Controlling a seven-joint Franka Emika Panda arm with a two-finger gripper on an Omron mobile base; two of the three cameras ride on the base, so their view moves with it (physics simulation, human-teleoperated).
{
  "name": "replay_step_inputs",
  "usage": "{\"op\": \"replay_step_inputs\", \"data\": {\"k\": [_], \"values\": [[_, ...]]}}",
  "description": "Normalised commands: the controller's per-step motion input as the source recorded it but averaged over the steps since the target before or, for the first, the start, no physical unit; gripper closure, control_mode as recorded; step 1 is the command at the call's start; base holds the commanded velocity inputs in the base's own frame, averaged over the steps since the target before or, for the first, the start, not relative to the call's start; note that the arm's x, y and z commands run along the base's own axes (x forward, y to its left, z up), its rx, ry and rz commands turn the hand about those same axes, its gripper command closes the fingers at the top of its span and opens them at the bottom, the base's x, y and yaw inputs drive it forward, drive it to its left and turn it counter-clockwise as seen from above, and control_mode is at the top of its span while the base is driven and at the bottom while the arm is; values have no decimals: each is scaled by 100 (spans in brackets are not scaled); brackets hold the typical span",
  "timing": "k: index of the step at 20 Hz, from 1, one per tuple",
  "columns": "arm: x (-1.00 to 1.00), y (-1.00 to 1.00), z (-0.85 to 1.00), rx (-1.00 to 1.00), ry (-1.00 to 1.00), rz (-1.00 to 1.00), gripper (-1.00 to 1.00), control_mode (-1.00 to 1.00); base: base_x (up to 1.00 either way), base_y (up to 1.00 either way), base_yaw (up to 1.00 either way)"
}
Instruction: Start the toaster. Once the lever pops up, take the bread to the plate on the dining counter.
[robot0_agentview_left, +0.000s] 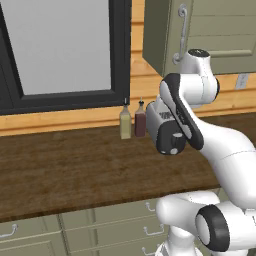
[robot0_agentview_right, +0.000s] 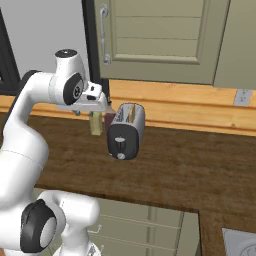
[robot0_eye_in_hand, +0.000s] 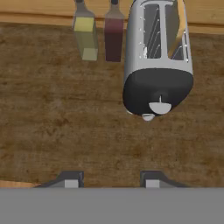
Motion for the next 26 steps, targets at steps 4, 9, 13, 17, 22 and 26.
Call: {"op": "replay_step_inputs", "data": {"k": [4, 9, 13, 17, 22, 26], "values": [[6, -4, -3, 0, -5, 0, -100, -100, 0, 0, 0], [0, -56, -14, 0, -14, 1, -100, -100, 0, 0, 0], [0, -70, -16, 0, -11, 1, -100, -100, 0, 0, 0], [7, -52, -19, 0, -6, 0, -100, -100, 0, 0, 0], [10, -30, -53, 0, -6, 0, 100, -100, 0, 0, 0], [39, -2, -64, 0, 0, 0, 100, -100, 0, 0, 0]]}}
